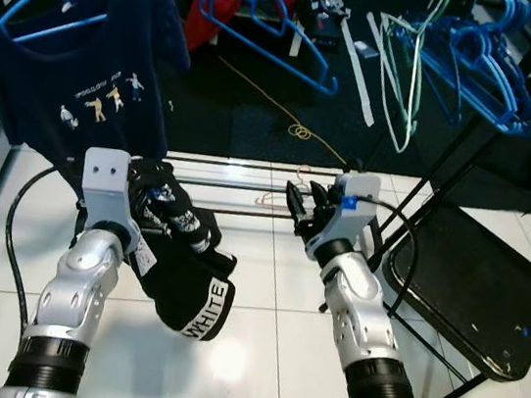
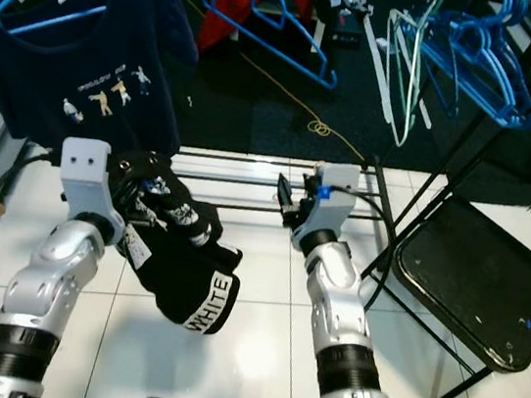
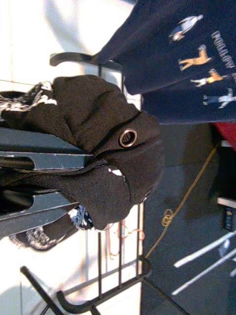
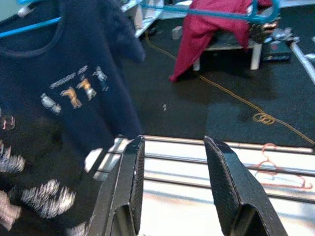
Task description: Hang hanger
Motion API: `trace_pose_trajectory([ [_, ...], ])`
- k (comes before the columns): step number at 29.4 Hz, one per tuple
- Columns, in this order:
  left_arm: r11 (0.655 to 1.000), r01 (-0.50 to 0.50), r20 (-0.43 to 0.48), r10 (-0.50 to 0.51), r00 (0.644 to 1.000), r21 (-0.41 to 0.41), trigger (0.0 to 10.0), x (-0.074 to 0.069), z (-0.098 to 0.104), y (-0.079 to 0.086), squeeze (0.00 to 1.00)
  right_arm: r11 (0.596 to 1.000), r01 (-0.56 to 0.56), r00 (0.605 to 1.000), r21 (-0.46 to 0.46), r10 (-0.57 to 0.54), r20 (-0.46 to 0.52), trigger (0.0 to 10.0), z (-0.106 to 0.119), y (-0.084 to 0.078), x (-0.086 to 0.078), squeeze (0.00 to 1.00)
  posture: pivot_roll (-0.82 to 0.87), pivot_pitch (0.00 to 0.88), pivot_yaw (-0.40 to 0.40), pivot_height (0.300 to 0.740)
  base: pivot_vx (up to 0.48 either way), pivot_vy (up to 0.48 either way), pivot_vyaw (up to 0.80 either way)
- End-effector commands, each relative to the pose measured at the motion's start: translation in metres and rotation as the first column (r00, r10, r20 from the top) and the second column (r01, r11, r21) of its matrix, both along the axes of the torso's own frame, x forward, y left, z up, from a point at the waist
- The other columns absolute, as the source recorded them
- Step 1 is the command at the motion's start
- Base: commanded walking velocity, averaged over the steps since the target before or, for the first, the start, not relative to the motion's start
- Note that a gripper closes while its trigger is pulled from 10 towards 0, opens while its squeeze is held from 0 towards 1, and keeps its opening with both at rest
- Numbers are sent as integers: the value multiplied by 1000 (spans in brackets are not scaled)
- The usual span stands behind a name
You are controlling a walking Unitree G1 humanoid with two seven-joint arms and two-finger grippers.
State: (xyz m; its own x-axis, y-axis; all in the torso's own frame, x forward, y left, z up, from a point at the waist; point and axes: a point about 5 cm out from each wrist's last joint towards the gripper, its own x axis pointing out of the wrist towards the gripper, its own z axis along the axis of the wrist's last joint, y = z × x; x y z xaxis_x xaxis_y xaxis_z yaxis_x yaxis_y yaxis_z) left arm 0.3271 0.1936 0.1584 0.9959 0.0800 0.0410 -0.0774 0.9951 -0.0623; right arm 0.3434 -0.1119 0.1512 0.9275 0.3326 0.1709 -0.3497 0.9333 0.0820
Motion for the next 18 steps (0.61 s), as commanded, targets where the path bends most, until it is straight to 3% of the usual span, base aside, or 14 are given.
trace_pose_trajectory([
  [1,1000,6,21,-6,1000,2,10000,-2,6,3,0,1000,-2,999,0,2,-32,10000,-8,-3,-5,0,-24,231,-34,740,0,0,0],
  [10,1000,7,-42,-6,999,8,10000,-6,-2,1,0,996,92,994,2,-91,-58,10000,-16,-9,-9,0,-20,188,-30,740,0,0,0],
  [13,1000,0,-45,2,999,26,10000,-7,-4,-2,0,997,73,996,8,-73,-48,10000,-14,-7,-9,0,-36,186,-35,740,0,0,0],
  [18,999,28,22,-29,999,34,10000,-11,2,-4,0,998,-59,998,-17,58,-40,10000,-15,3,-17,0,-36,186,-41,740,0,0,0],
])
